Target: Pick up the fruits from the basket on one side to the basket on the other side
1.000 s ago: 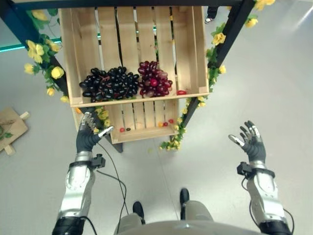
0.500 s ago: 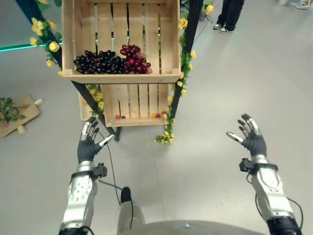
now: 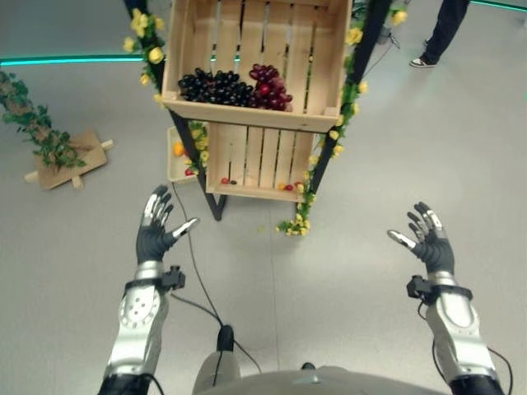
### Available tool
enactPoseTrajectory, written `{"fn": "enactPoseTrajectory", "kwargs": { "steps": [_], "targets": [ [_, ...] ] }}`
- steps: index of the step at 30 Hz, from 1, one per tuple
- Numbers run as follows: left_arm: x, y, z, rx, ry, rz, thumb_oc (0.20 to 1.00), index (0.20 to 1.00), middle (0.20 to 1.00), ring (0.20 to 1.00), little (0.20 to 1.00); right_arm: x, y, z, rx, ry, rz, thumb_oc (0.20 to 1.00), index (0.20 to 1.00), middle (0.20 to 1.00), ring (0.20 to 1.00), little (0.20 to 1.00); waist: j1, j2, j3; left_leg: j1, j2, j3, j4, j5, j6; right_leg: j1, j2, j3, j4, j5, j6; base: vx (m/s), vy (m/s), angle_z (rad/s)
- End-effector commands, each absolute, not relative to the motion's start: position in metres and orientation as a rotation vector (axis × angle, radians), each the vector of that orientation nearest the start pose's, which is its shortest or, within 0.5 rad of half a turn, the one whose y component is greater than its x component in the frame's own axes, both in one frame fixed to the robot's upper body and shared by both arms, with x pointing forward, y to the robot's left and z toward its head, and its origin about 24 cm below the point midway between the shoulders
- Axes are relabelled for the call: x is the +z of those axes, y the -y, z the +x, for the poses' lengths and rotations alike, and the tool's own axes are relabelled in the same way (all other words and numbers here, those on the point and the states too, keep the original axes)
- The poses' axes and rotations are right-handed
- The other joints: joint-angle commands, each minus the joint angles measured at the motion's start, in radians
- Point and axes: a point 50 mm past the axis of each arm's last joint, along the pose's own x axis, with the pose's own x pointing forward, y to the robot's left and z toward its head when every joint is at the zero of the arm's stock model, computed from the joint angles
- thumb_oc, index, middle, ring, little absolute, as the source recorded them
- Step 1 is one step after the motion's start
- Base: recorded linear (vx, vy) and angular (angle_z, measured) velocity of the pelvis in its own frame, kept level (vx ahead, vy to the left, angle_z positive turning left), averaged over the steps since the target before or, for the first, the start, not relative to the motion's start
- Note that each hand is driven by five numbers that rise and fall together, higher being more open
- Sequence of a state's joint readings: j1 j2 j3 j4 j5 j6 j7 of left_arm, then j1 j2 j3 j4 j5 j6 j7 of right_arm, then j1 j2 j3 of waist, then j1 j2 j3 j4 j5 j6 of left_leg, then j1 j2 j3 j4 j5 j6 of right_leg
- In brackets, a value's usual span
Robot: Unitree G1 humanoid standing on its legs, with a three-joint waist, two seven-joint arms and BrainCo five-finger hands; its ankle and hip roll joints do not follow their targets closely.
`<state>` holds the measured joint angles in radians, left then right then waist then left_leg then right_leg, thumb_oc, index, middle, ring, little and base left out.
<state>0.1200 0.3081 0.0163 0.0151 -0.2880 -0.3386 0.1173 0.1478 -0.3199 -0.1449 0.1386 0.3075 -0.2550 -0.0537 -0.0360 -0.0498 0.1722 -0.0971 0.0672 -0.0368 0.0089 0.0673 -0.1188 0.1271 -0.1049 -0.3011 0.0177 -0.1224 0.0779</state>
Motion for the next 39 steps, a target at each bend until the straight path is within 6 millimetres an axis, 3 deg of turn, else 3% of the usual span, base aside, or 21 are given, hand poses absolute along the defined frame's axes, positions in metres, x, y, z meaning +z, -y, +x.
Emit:
{"fn": "enactPoseTrajectory", "kwargs": {
  "steps": [1, 7, 12, 13, 14, 15, 16, 17, 18, 20, 22, 23, 25, 26, 27, 28, 29, 32, 33, 34, 39],
  "targets": [
    [0.076, -0.229, 0.224, 0.145, 0.325, 0.091, 1.0, 1.0, 1.0, 1.0, 1.0, 0.053, 0.272, 0.221, -0.279, 0.157, -0.068, 1.0, 1.0, 1.0, 1.0, 1.0, -0.025, 0.017, -0.072, 0.065, 0.02, 0.008, 0.087, -0.119, 0.018, -0.06, 0.015, 0.023, 0.003, 0.015, 0.004, 0.0, 0.12, -0.18],
    [0.075, -0.231, 0.223, 0.143, 0.312, 0.114, 1.0, 1.0, 1.0, 1.0, 1.0, 0.058, 0.267, 0.225, -0.257, 0.18, -0.071, 1.0, 1.0, 1.0, 1.0, 1.0, -0.048, 0.015, -0.069, 0.085, 0.01, 0.093, 0.092, -0.152, 0.045, -0.098, -0.004, 0.113, -0.01, 0.054, 0.032, -0.06, 0.102, -0.46],
    [0.084, -0.232, 0.224, 0.138, 0.363, 0.154, 1.0, 1.0, 1.0, 1.0, 1.0, 0.074, 0.264, 0.23, -0.243, 0.256, -0.075, 1.0, 1.0, 1.0, 1.0, 1.0, -0.089, 0.032, -0.043, 0.109, 0.026, 0.256, 0.108, -0.183, 0.059, -0.201, -0.026, 0.154, 0.018, 0.105, 0.062, -0.11, -0.009, -1.34],
    [0.091, -0.234, 0.224, 0.134, 0.392, 0.168, 1.0, 1.0, 1.0, 1.0, 1.0, 0.082, 0.26, 0.237, -0.229, 0.291, -0.09, 1.0, 1.0, 1.0, 1.0, 1.0, -0.055, 0.044, -0.036, 0.126, 0.062, 0.353, 0.125, -0.2, 0.054, -0.225, -0.086, -0.051, 0.048, 0.106, 0.063, -0.09, -0.121, -2.23],
    [0.092, -0.234, 0.224, 0.134, 0.392, 0.168, 1.0, 1.0, 1.0, 1.0, 1.0, 0.082, 0.26, 0.237, -0.23, 0.292, -0.091, 1.0, 1.0, 1.0, 1.0, 1.0, -0.054, 0.044, -0.034, 0.128, 0.063, 0.354, 0.127, -0.203, 0.053, -0.225, -0.085, -0.05, 0.052, 0.104, 0.063, -0.01, -0.194, -2.68],
    [0.095, -0.233, 0.223, 0.125, 0.407, 0.174, 1.0, 1.0, 1.0, 1.0, 1.0, 0.084, 0.257, 0.241, -0.212, 0.292, -0.114, 1.0, 1.0, 1.0, 1.0, 1.0, -0.047, 0.049, -0.036, 0.16, 0.086, 0.408, 0.138, -0.229, 0.051, -0.22, -0.111, -0.151, 0.091, 0.081, 0.062, 0.06, -0.073, -2.02],
    [0.095, -0.233, 0.223, 0.126, 0.408, 0.174, 1.0, 1.0, 1.0, 1.0, 1.0, 0.084, 0.257, 0.242, -0.212, 0.292, -0.115, 1.0, 1.0, 1.0, 1.0, 1.0, -0.045, 0.048, -0.034, 0.163, 0.086, 0.412, 0.136, -0.23, 0.051, -0.222, -0.112, -0.148, 0.095, 0.078, 0.062, 0.09, -0.142, -1.89],
    [0.095, -0.233, 0.224, 0.121, 0.409, 0.172, 1.0, 1.0, 1.0, 1.0, 1.0, 0.082, 0.257, 0.242, -0.208, 0.282, -0.124, 1.0, 1.0, 1.0, 1.0, 1.0, -0.061, 0.046, -0.033, 0.177, 0.09, 0.43, 0.136, -0.23, 0.054, -0.236, -0.106, -0.131, 0.117, 0.075, 0.059, 0.13, -0.247, -1.71],
    [0.095, -0.23, 0.226, 0.115, 0.412, 0.165, 1.0, 1.0, 1.0, 1.0, 1.0, 0.081, 0.26, 0.237, -0.212, 0.274, -0.132, 1.0, 1.0, 1.0, 1.0, 1.0, -0.105, 0.04, -0.042, 0.194, 0.108, 0.449, 0.173, -0.238, 0.052, -0.252, -0.07, -0.045, 0.125, 0.047, 0.049, 0.13, -0.252, -1.25],
    [0.093, -0.228, 0.227, 0.109, 0.41, 0.154, 1.0, 1.0, 1.0, 1.0, 1.0, 0.081, 0.263, 0.234, -0.225, 0.277, -0.124, 1.0, 1.0, 1.0, 1.0, 1.0, -0.118, 0.045, -0.047, 0.194, 0.131, 0.457, 0.21, -0.225, 0.039, -0.244, -0.047, -0.024, 0.114, 0.037, 0.038, 0.17, -0.272, -0.47],
    [0.093, -0.222, 0.229, 0.092, 0.411, 0.149, 1.0, 1.0, 1.0, 1.0, 1.0, 0.083, 0.271, 0.23, -0.26, 0.295, -0.086, 1.0, 1.0, 1.0, 1.0, 1.0, -0.142, 0.043, -0.048, 0.173, 0.192, 0.454, 0.363, -0.094, 0.005, -0.213, 0.018, 0.012, 0.08, 0.029, -0.01, 0.15, -0.408, -0.53],
    [0.093, -0.222, 0.229, 0.091, 0.412, 0.149, 1.0, 1.0, 1.0, 1.0, 1.0, 0.083, 0.271, 0.23, -0.261, 0.295, -0.085, 1.0, 1.0, 1.0, 1.0, 1.0, -0.14, 0.045, -0.047, 0.169, 0.199, 0.453, 0.369, -0.094, 0.0, -0.212, 0.023, 0.012, 0.076, 0.031, -0.014, 0.07, -0.296, -0.89],
    [0.093, -0.218, 0.231, 0.075, 0.415, 0.137, 1.0, 1.0, 1.0, 1.0, 1.0, 0.085, 0.271, 0.23, -0.262, 0.304, -0.074, 1.0, 1.0, 1.0, 1.0, 1.0, -0.131, 0.03, -0.037, 0.116, 0.221, 0.375, 0.501, -0.012, -0.01, -0.173, 0.067, 0.067, 0.057, 0.015, -0.049, 0.18, -0.276, -0.8],
    [0.094, -0.212, 0.234, 0.064, 0.419, 0.125, 1.0, 1.0, 1.0, 1.0, 1.0, 0.087, 0.271, 0.233, -0.263, 0.315, -0.08, 1.0, 1.0, 1.0, 1.0, 1.0, -0.115, 0.008, -0.017, 0.058, 0.156, 0.24, 0.62, -0.03, 0.013, -0.144, 0.095, 0.15, 0.047, 0.009, -0.081, 0.15, -0.261, -0.75],
    [0.094, -0.211, 0.235, 0.064, 0.42, 0.126, 1.0, 1.0, 1.0, 1.0, 1.0, 0.088, 0.271, 0.233, -0.263, 0.316, -0.079, 1.0, 1.0, 1.0, 1.0, 1.0, -0.115, 0.006, -0.018, 0.054, 0.153, 0.241, 0.62, -0.026, 0.016, -0.147, 0.092, 0.151, 0.046, 0.013, -0.081, 0.21, -0.199, -1.38],
    [0.095, -0.208, 0.234, 0.055, 0.426, 0.131, 1.0, 1.0, 1.0, 1.0, 1.0, 0.086, 0.27, 0.234, -0.264, 0.306, -0.084, 1.0, 1.0, 1.0, 1.0, 1.0, -0.075, -0.006, -0.005, -0.046, 0.033, 0.123, 0.606, -0.096, 0.038, -0.111, 0.102, 0.218, 0.034, 0.011, -0.073, 0.1, -0.048, -1.39],
    [0.095, -0.208, 0.235, 0.054, 0.426, 0.132, 1.0, 1.0, 1.0, 1.0, 1.0, 0.086, 0.27, 0.234, -0.265, 0.307, -0.084, 1.0, 1.0, 1.0, 1.0, 1.0, -0.074, -0.009, -0.006, -0.048, 0.03, 0.125, 0.602, -0.091, 0.04, -0.114, 0.098, 0.219, 0.032, 0.014, -0.072, 0.18, -0.071, -1.38],
    [0.097, -0.21, 0.232, 0.059, 0.436, 0.15, 1.0, 1.0, 1.0, 1.0, 1.0, 0.077, 0.276, 0.227, -0.293, 0.274, -0.08, 1.0, 1.0, 1.0, 1.0, 1.0, -0.056, -0.014, -0.011, -0.086, 0.025, 0.032, 0.398, -0.106, 0.053, -0.08, 0.108, 0.288, 0.021, 0.008, -0.051, 0.25, 0.036, -1.15],
    [0.1, -0.212, 0.232, 0.064, 0.447, 0.163, 1.0, 1.0, 1.0, 1.0, 1.0, 0.074, 0.277, 0.224, -0.301, 0.266, -0.085, 1.0, 1.0, 1.0, 1.0, 1.0, -0.043, -0.008, -0.01, -0.09, -0.004, -0.046, 0.283, -0.088, 0.047, -0.07, 0.122, 0.318, 0.023, 0.001, -0.046, 0.26, 0.059, -1.07],
    [0.104, -0.215, 0.23, 0.075, 0.467, 0.187, 1.0, 1.0, 1.0, 1.0, 1.0, 0.071, 0.278, 0.223, -0.304, 0.25, -0.097, 1.0, 1.0, 1.0, 1.0, 1.0, -0.003, 0.003, -0.004, -0.123, -0.067, -0.253, 0.154, 0.002, 0.024, -0.053, 0.167, 0.412, 0.036, -0.008, -0.047, 0.29, 0.056, -1.06],
    [0.103, -0.221, 0.229, 0.106, 0.464, 0.188, 1.0, 1.0, 1.0, 1.0, 1.0, 0.065, 0.281, 0.218, -0.304, 0.217, -0.098, 1.0, 1.0, 1.0, 1.0, 1.0, 0.004, 0.012, -0.02, -0.104, -0.084, -0.326, 0.096, 0.017, 0.009, -0.023, 0.195, 0.521, 0.049, -0.039, -0.045, 0.19, 0.08, -1.06]
  ]
}}
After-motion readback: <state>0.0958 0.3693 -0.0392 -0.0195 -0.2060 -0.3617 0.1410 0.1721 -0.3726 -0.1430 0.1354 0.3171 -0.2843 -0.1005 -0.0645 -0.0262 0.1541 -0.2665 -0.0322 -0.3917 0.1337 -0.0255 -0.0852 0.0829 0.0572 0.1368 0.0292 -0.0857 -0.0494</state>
